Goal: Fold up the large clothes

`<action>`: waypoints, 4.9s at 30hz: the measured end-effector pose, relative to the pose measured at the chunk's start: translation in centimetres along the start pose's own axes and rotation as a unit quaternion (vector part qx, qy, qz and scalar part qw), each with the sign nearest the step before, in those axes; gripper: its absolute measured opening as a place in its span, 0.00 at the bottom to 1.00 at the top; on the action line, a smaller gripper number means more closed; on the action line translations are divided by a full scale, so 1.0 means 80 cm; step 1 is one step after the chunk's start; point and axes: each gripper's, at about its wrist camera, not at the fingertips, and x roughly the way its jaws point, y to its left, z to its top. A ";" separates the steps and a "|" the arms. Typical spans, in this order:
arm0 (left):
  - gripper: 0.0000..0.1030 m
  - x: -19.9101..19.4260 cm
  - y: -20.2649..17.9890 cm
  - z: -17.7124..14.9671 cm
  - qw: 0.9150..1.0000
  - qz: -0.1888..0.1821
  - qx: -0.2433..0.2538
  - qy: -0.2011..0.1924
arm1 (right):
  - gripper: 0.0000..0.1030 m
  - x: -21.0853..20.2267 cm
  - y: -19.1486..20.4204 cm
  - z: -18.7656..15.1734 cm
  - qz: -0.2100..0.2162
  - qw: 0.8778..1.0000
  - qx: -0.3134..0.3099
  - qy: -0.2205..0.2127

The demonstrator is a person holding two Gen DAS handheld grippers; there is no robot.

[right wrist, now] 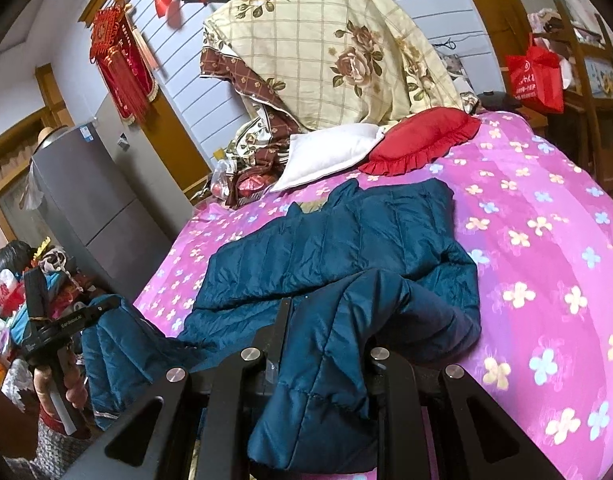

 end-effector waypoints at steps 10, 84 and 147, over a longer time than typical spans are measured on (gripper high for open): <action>0.08 0.018 -0.009 0.033 1.000 0.010 0.015 -0.002 | 0.18 0.017 0.003 0.029 -0.010 1.000 -0.004 -0.001; 0.56 0.185 0.115 0.200 0.956 -0.123 -0.264 0.030 | 0.80 0.210 -0.095 0.202 -0.003 0.982 0.188 -0.008; 0.61 0.338 0.083 0.155 0.989 0.123 -0.049 0.071 | 0.78 0.338 -0.106 0.148 -0.187 0.981 -0.007 0.054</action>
